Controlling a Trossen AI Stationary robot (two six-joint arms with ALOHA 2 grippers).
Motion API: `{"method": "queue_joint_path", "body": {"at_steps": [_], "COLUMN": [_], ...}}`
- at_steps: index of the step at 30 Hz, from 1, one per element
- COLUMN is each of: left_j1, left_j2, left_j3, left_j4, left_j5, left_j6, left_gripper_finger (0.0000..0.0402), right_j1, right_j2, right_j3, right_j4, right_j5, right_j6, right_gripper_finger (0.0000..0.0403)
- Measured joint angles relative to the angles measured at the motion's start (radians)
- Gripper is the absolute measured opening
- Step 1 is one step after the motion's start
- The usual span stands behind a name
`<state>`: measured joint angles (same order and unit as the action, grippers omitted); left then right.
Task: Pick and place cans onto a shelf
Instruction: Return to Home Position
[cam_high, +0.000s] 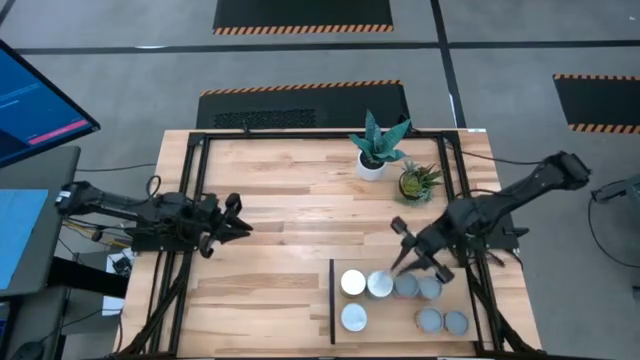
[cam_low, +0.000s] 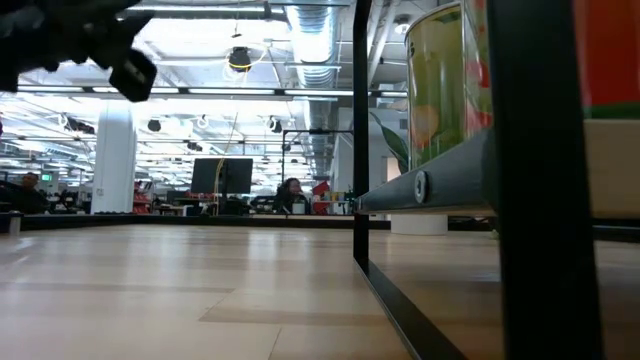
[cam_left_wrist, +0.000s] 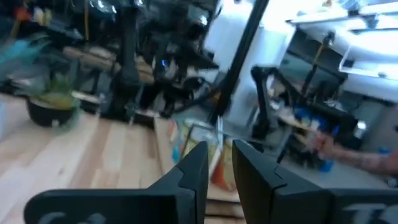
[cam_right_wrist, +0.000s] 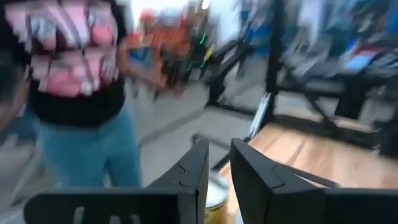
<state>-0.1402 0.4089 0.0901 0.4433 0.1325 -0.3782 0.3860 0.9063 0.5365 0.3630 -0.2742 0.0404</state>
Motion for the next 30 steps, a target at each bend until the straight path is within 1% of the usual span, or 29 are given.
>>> {"method": "queue_joint_path", "body": {"at_steps": [1, 4, 7, 10, 12, 16, 20, 22, 25, 30], "left_j1": [0.0, 0.001, 0.007, 0.024, 0.037, 0.075, 0.104, 0.109, 0.109, 0.109], "left_j2": [-0.016, -0.05, -0.058, -0.056, -0.057, -0.057, -0.057, -0.061, -0.09, -0.175], "left_j3": [-0.025, -0.052, -0.069, -0.079, -0.079, -0.079, -0.08, -0.08, -0.08, -0.081], "left_j4": [0.023, -0.03, -0.052, -0.071, -0.091, -0.129, -0.206, -0.232, -0.225, -0.233], "left_j5": [-0.009, -0.041, -0.093, -0.095, -0.096, -0.103, -0.044, -0.02, 0.017, 0.082], "left_j6": [-0.001, -0.008, -0.005, -0.009, 0.019, 0.139, 0.173, 0.175, 0.213, 0.259], "left_gripper_finger": [0.0061, 0.0061, 0.0061, 0.0061, 0.0061, 0.0061, 0.0061, 0.0061, 0.0061, 0.0061], "right_j1": [-0.012, -0.045, -0.088, -0.13, -0.159, -0.211, -0.263, -0.279, -0.3, -0.32], "right_j2": [-0.031, -0.102, -0.18, -0.235, -0.254, -0.302, -0.299, -0.299, -0.298, -0.298], "right_j3": [-0.071, -0.254, -0.401, -0.514, -0.525, -0.525, -0.525, -0.525, -0.525, -0.525], "right_j4": [0.086, 0.282, 0.405, 0.521, 0.497, 0.341, 0.212, 0.193, 0.16, 0.164], "right_j5": [0.004, 0.016, 0.008, 0.026, 0.034, 0.042, 0.047, 0.045, 0.045, 0.045], "right_j6": [0.021, 0.07, 0.127, 0.136, 0.136, 0.112, 0.112, 0.111, 0.111, 0.151], "right_gripper_finger": [0.0092, 0.0092, 0.0092, 0.0092, 0.0092, 0.0092, 0.0092, 0.0092, 0.0092, 0.0092]}}
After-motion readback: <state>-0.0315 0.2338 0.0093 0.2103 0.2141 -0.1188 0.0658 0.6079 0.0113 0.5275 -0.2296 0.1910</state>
